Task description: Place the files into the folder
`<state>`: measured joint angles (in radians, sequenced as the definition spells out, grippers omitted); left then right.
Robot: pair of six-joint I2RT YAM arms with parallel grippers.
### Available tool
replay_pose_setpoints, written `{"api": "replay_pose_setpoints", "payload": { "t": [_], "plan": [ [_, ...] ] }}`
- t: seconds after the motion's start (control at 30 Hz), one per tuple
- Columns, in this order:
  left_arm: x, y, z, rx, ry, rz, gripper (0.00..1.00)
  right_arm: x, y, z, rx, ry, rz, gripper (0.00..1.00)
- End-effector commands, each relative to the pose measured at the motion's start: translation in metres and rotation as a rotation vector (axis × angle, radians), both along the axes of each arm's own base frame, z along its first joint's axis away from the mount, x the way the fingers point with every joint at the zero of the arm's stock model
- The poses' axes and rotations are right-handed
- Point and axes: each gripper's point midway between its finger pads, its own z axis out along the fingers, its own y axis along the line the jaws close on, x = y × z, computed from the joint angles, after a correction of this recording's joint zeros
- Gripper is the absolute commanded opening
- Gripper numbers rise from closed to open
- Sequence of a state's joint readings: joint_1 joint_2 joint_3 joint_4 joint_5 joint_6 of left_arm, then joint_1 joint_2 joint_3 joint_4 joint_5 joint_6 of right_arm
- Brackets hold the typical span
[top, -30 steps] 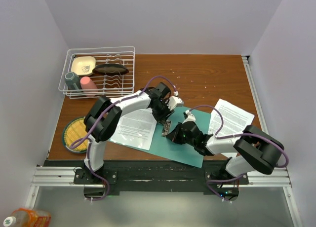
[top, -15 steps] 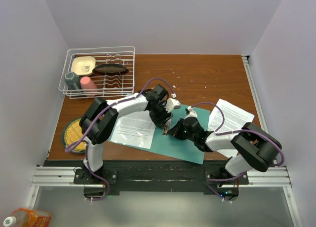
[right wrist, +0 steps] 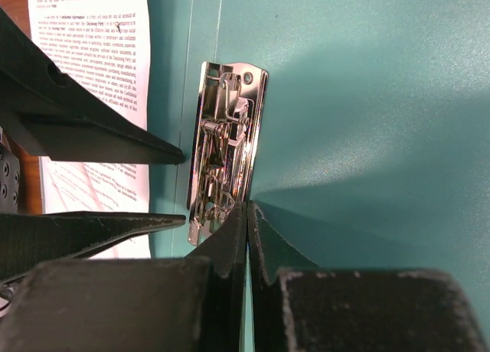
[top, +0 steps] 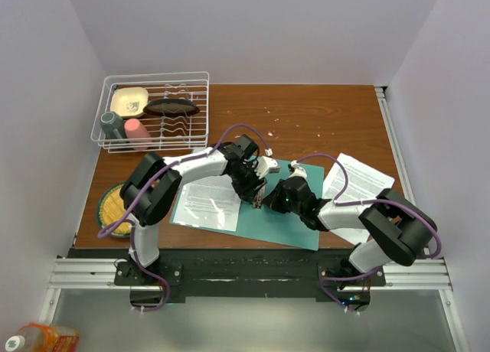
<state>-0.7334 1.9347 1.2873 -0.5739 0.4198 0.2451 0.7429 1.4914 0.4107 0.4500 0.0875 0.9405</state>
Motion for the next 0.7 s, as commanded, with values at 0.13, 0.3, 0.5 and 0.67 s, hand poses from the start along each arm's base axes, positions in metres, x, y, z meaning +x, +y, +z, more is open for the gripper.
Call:
{"api": "replay_pose_setpoints", "payload": {
  "t": [0.13, 0.3, 0.5, 0.67],
  "plan": [
    [-0.01, -0.011, 0.006, -0.067, 0.044, -0.025, 0.4, -0.025, -0.038, -0.053, -0.217, 0.147, -0.003, 0.0],
    [-0.013, -0.013, 0.001, -0.073, 0.059, -0.031, 0.38, -0.022, -0.034, -0.055, -0.206, 0.154, -0.013, 0.0],
    [-0.008, -0.014, 0.009, -0.075, 0.025, -0.036, 0.36, -0.022, -0.039, -0.06, -0.233, 0.171, -0.03, 0.0],
    [-0.014, -0.007, 0.018, -0.068, 0.024, -0.016, 0.36, -0.022, -0.044, -0.057, -0.239, 0.155, -0.052, 0.0]
  ]
}}
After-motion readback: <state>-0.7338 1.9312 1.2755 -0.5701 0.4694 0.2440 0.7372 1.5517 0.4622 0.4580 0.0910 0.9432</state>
